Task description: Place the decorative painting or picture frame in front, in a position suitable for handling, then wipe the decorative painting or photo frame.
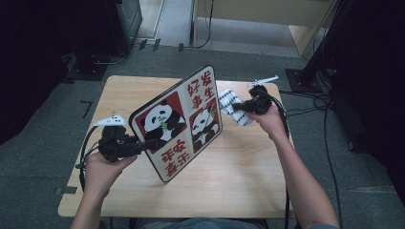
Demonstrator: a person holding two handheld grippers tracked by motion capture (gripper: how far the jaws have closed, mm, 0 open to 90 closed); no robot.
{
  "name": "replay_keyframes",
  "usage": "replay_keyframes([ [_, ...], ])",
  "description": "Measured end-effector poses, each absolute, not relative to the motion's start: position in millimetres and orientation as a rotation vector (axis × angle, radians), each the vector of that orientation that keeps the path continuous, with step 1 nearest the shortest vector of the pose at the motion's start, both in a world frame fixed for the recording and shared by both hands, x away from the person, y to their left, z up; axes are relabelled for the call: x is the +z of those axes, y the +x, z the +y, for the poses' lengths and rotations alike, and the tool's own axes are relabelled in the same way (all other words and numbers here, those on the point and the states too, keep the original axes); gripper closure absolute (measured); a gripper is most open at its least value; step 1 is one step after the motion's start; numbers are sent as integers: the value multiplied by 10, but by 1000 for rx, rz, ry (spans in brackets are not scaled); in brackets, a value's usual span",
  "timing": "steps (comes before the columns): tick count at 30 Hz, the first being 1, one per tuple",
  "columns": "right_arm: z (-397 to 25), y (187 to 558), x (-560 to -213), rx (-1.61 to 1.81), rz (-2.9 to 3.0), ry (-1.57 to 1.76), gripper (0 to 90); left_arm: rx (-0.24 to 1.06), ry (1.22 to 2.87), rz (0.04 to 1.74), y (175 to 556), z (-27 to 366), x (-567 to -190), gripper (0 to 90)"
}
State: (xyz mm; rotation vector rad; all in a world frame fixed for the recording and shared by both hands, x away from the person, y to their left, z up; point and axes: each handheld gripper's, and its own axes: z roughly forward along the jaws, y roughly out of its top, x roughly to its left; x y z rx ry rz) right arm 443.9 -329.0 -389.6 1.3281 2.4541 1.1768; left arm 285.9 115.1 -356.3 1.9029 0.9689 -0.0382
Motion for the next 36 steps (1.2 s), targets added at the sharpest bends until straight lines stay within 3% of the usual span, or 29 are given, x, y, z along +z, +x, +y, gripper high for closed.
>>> replay_keyframes([
  [14,-2930,4663,-3096,1185,2443,1214,800,-47,1848,985,2888,1204,-3604,706],
  [36,-2473,4709,-2214,1201,2441,1025,798,-35,1828,983,2970,1264,-3616,767],
])
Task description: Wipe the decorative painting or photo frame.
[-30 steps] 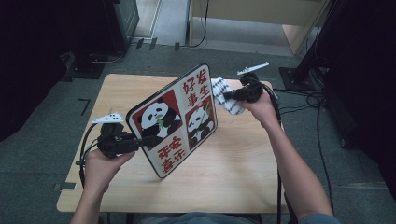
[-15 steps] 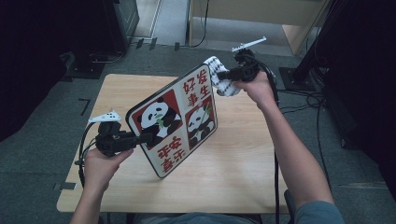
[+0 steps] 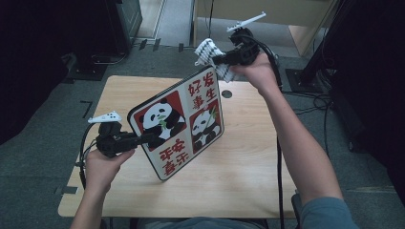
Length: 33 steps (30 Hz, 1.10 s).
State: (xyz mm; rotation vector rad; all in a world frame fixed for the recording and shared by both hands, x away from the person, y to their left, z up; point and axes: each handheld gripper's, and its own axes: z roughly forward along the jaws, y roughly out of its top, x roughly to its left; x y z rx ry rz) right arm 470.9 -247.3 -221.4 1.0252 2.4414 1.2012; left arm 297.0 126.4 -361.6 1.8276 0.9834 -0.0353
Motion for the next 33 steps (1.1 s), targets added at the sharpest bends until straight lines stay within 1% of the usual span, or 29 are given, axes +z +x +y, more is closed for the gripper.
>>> replay_keyframes([
  [2,-2334,4678,-2164,1191,2460,980,797,-23,1825,980,2971,1266,-3618,767],
  [6,-2229,4620,-2212,1157,2468,920,796,-20,1824,974,2972,1275,-3625,770],
  [12,-2307,4567,-2294,1241,2450,910,804,-28,1812,969,2967,1290,-3639,770],
  [33,-2454,4367,-2456,1272,2485,872,809,-31,1823,935,2973,1319,-3645,782],
])
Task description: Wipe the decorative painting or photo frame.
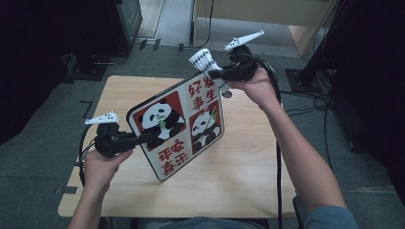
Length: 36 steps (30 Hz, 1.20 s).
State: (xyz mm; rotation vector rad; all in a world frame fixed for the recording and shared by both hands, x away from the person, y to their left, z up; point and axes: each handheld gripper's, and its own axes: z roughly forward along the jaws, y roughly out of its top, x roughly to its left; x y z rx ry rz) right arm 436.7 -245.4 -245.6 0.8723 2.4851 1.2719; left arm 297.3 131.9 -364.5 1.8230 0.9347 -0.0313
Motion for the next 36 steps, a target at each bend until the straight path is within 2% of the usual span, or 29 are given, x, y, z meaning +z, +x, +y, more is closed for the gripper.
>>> replay_keyframes([
  [36,-2550,4238,-2860,1237,2545,900,798,-71,1804,926,2984,1341,-3668,773],
])
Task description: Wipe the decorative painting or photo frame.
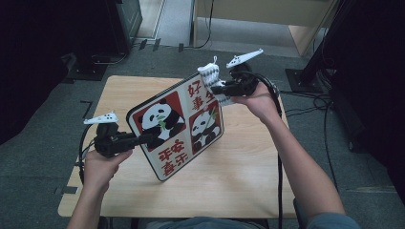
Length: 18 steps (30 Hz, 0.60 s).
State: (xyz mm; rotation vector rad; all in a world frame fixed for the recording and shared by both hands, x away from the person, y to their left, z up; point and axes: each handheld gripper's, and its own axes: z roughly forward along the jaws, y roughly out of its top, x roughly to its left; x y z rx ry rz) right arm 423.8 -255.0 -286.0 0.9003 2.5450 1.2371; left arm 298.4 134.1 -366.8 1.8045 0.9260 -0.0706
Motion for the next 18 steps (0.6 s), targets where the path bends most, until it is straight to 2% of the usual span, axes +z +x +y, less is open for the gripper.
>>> replay_keyframes([
  [18,-2644,4200,-3167,1229,2565,942,790,-71,1807,922,2985,1336,-3673,771],
])
